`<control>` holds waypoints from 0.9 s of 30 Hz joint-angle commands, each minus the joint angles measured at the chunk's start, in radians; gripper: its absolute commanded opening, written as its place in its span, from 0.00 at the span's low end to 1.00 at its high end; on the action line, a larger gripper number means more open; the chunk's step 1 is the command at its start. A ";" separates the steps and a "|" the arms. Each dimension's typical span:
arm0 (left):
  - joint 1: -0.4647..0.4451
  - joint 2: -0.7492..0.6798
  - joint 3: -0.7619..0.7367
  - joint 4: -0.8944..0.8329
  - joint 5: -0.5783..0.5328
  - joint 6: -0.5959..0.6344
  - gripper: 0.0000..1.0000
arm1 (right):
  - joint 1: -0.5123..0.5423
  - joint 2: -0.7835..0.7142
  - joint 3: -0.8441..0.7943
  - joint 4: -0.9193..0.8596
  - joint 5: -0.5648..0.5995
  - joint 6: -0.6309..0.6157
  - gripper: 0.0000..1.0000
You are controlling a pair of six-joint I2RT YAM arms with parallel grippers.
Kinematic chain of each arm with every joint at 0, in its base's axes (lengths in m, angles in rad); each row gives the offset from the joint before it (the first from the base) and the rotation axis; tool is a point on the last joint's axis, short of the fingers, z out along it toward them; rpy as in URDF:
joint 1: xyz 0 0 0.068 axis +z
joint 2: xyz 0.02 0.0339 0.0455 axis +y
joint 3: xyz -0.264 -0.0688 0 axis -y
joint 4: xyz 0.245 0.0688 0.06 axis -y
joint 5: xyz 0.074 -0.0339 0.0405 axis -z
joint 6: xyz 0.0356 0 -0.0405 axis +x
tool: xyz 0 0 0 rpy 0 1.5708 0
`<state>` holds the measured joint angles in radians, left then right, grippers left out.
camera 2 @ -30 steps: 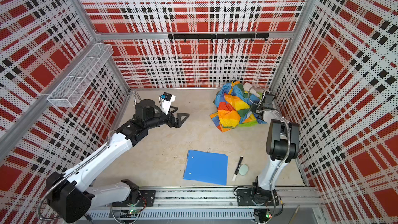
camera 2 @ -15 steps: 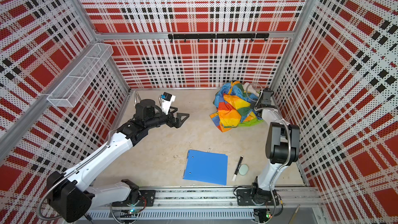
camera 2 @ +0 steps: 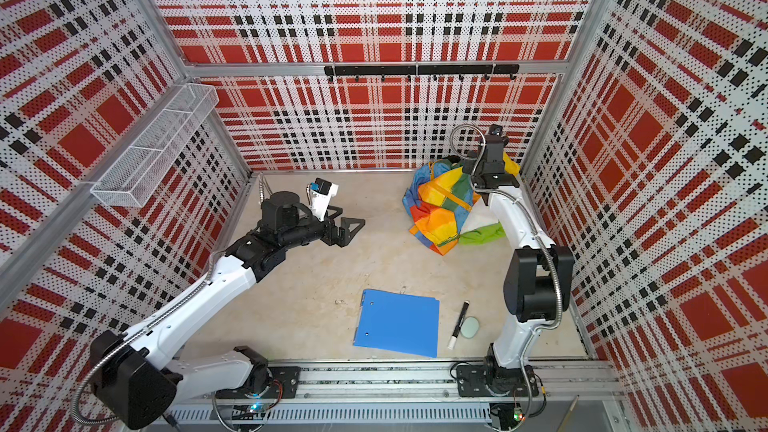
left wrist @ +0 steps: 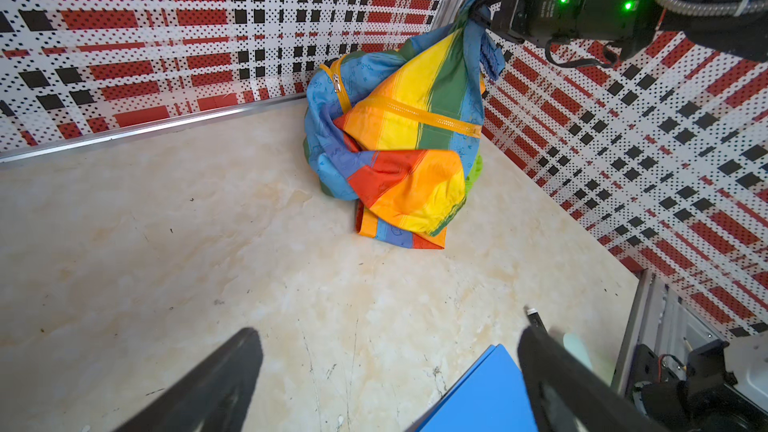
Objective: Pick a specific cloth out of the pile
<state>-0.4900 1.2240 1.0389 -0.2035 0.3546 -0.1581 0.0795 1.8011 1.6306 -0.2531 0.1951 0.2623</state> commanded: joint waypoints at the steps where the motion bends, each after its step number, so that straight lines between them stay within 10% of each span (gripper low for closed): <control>1: -0.012 -0.016 0.030 0.006 -0.015 -0.005 0.99 | 0.009 0.068 0.045 0.015 -0.017 -0.004 0.03; 17: -0.025 -0.026 0.027 0.006 -0.037 0.005 0.99 | 0.009 0.370 0.134 0.000 -0.123 0.081 0.11; 27: -0.023 -0.023 0.027 0.008 -0.011 0.005 0.99 | 0.009 0.240 0.025 0.053 -0.108 0.068 0.34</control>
<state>-0.5095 1.2194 1.0389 -0.2043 0.3325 -0.1566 0.0875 2.1269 1.6958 -0.2302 0.0898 0.3336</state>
